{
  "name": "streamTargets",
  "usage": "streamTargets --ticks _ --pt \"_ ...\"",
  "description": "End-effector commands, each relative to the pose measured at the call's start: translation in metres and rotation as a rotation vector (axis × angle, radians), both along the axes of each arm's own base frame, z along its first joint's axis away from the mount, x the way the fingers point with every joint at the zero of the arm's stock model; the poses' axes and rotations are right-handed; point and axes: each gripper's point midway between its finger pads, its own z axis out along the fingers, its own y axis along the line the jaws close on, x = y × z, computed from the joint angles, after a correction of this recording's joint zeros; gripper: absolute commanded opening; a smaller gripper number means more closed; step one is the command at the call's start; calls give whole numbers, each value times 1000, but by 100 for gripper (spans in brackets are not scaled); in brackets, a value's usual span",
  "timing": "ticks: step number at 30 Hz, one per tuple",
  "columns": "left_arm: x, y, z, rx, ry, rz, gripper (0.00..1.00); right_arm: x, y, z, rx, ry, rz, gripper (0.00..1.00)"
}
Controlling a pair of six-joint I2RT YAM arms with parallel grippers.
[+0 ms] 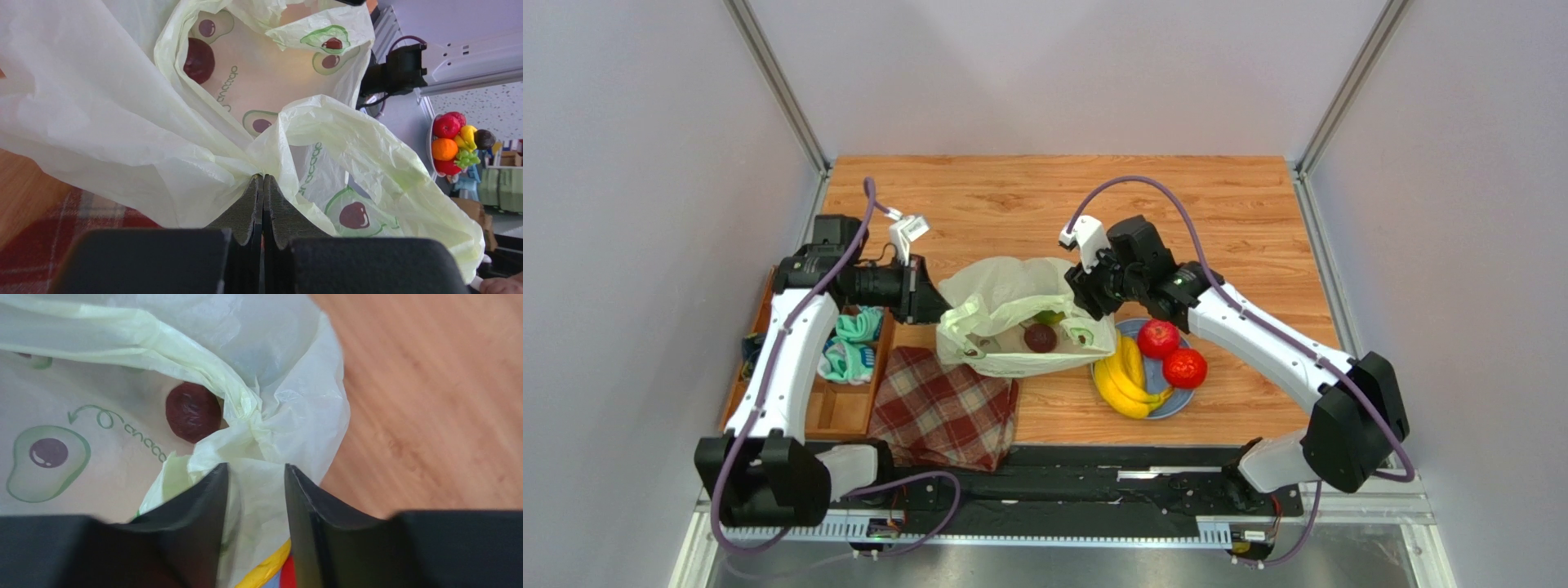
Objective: Take the fake fruits out of the plastic bag
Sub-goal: Adjust the plastic bag at the center of the board, then take out the fake fruit from the plastic bag.
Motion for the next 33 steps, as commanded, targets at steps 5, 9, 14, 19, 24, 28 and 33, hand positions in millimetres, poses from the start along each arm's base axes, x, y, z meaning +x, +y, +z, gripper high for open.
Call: streamTargets --ticks 5,9,14,19,24,28,33 --pt "11 -4 -17 26 2 -26 0 -2 43 103 152 -171 127 54" --pt "12 -7 -15 0 5 -24 0 -28 85 84 146 -131 290 41" --pt "11 -7 -12 -6 12 -11 0 -34 117 -7 44 138 307 24" --pt "3 -11 -3 -48 20 -12 0 -26 123 -29 10 203 195 21" --pt "-2 -22 -4 -78 66 -50 0 -20 119 -53 -58 215 76 61" --pt "-12 -26 -6 -115 127 -61 0 -25 117 -78 -125 199 41 79" --pt "-18 -28 -8 -125 150 -62 0 -18 115 -121 -183 217 -23 78"
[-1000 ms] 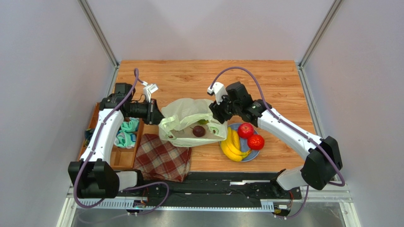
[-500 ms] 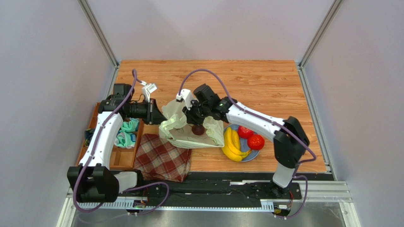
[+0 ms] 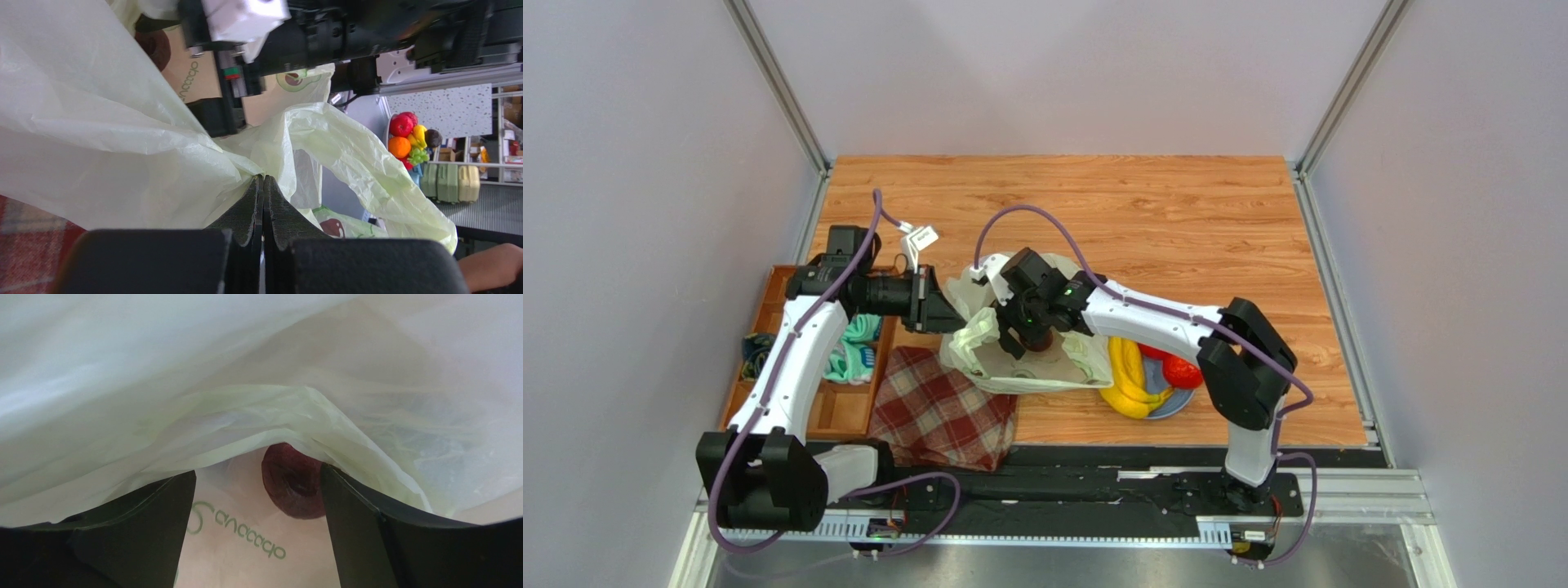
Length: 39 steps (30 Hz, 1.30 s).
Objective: Take the fake fruits out of the plastic bag
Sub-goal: Take out the fake fruit from the plastic bag.
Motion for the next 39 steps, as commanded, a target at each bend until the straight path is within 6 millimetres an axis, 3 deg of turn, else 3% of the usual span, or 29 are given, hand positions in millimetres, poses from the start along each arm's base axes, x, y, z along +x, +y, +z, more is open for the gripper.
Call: streamTargets --ticks 1,6,9,13,17,22,27,31,33,34,36,37,39 --pt "-7 -5 9 -48 4 -16 0 17 0 -33 -49 -24 -86 78" --pt "-14 -5 3 -49 33 -16 0 40 -2 -49 -76 -41 -188 80" --pt "-16 -4 2 -48 37 -15 0 44 -8 -55 -111 -50 -195 81" --pt "-14 -4 3 -44 31 -13 0 35 -18 -52 -141 -30 -175 85" --pt "-14 -4 4 -44 23 -13 0 29 -25 -26 -151 -68 -89 93" --pt "-14 -4 7 -46 11 -13 0 19 -43 -28 -296 -53 27 95" --pt "-12 -3 8 -39 -19 -6 0 8 -55 -64 -373 50 66 81" --pt "-15 -4 11 -41 -17 3 0 16 -44 -64 -353 47 74 74" --pt "-13 -3 11 -39 -14 8 0 21 -32 -50 -316 24 109 62" --pt "-13 -3 11 -38 -16 9 0 20 -27 -39 -288 16 146 49" --pt "-12 -4 12 -43 -20 13 0 22 -19 -14 -242 -11 170 42" --pt "-11 -4 13 -44 -28 12 0 24 -14 16 -192 -52 183 39" --pt "-8 -5 17 -57 -42 10 0 22 -13 46 -153 -93 201 38"
